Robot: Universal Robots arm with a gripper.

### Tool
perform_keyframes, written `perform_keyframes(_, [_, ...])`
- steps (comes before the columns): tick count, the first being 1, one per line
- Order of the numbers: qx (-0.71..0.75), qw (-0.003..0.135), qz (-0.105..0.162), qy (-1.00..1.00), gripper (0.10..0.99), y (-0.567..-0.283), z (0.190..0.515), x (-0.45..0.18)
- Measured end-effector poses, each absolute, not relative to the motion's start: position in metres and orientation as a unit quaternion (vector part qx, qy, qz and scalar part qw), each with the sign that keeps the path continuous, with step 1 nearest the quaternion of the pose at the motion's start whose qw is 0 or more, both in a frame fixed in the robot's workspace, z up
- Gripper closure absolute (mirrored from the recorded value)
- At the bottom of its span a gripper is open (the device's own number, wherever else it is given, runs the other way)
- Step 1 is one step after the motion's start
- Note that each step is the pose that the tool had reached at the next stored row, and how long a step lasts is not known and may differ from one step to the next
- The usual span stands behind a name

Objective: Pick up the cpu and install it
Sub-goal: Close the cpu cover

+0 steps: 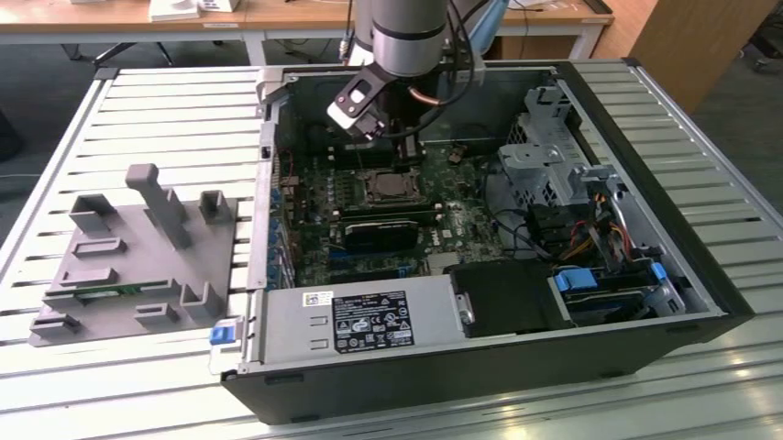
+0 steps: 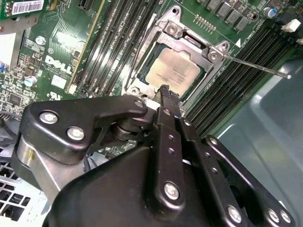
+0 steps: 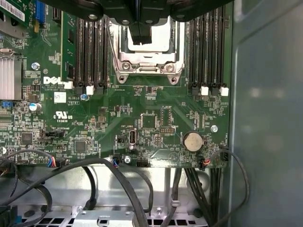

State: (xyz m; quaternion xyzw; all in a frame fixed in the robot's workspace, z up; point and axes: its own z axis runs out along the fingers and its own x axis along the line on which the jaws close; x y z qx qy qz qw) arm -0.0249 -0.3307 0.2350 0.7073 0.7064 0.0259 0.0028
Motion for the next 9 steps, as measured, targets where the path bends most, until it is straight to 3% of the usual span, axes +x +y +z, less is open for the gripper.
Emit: perform_keyframes(9, [0.707,0.003,0.026,0.706,0.980,-0.3308,0.2290,-0.0345])
